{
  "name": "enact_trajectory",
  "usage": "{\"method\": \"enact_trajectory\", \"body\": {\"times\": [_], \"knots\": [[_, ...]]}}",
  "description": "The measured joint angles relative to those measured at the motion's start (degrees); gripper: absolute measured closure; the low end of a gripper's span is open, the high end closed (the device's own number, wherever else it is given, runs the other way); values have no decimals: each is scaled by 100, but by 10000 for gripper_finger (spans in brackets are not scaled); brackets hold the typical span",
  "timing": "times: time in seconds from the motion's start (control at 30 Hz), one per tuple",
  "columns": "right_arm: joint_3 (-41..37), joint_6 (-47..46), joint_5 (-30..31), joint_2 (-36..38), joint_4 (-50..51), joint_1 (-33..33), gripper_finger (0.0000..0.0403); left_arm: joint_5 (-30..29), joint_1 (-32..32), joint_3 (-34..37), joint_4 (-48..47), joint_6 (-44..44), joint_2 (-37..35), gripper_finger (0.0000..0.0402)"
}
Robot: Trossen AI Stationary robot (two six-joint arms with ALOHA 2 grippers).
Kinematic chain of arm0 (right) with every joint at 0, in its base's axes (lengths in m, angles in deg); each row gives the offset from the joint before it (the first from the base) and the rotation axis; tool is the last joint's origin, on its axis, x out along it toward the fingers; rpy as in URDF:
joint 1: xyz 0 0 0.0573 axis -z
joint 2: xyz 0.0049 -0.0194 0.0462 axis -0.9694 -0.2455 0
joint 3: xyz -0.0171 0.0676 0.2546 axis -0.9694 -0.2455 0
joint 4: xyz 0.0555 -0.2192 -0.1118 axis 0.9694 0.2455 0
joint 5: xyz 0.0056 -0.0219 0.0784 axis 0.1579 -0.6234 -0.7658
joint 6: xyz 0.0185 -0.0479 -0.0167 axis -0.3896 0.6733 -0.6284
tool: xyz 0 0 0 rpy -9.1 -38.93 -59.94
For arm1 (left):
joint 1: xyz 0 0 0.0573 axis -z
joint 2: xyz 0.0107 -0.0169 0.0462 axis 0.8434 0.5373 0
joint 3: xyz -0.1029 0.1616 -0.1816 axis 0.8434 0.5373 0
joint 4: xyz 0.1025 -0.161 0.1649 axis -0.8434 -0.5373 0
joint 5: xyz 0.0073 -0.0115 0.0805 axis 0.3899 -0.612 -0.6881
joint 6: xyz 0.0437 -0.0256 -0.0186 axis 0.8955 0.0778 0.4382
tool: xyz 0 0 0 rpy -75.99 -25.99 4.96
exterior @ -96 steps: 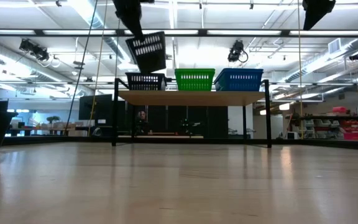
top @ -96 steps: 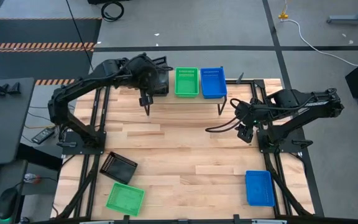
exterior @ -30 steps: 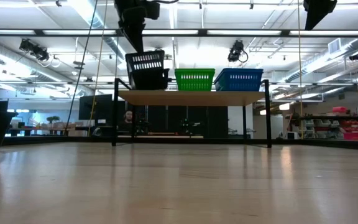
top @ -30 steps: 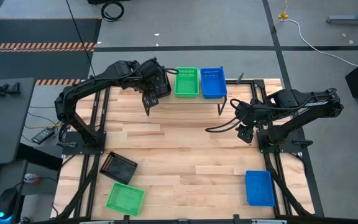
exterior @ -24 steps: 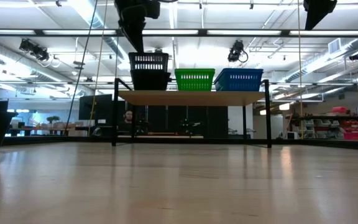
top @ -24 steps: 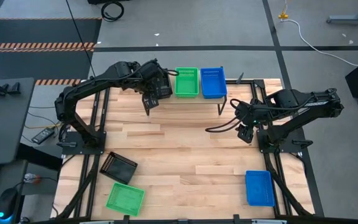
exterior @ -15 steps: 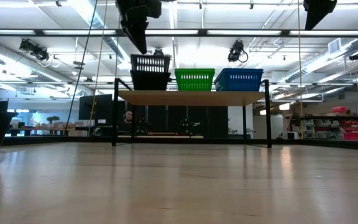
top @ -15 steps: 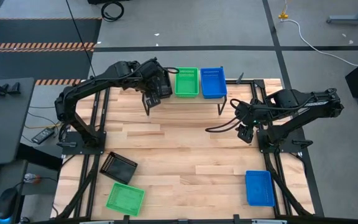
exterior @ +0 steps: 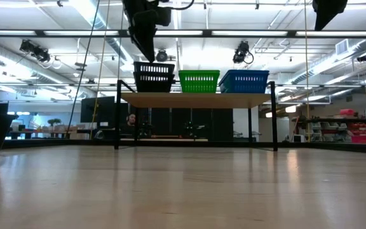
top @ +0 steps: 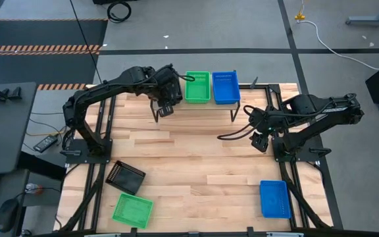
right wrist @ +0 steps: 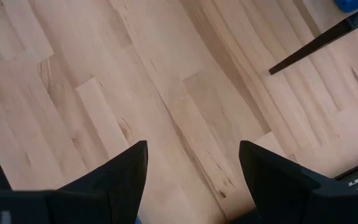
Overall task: Stack baskets on shelf by color
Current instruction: Adjust the black baskets
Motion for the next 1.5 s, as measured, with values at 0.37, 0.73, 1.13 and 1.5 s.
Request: {"method": "enact_trajectory", "body": {"times": [0.37,0.73,1.13,1.5], "knots": [[0,25,6,0,2,0,144,-19,-38,0,-554,46,1,315],[0,143,39,0,0,0,144,-396,-161,0,-1104,-2,1,326],[0,180,43,0,2,0,144,-415,-157,-416,-1050,-149,-2,334],[0,188,98,-1,-1,0,144,-211,-565,-986,106,-1018,108,336]]}}
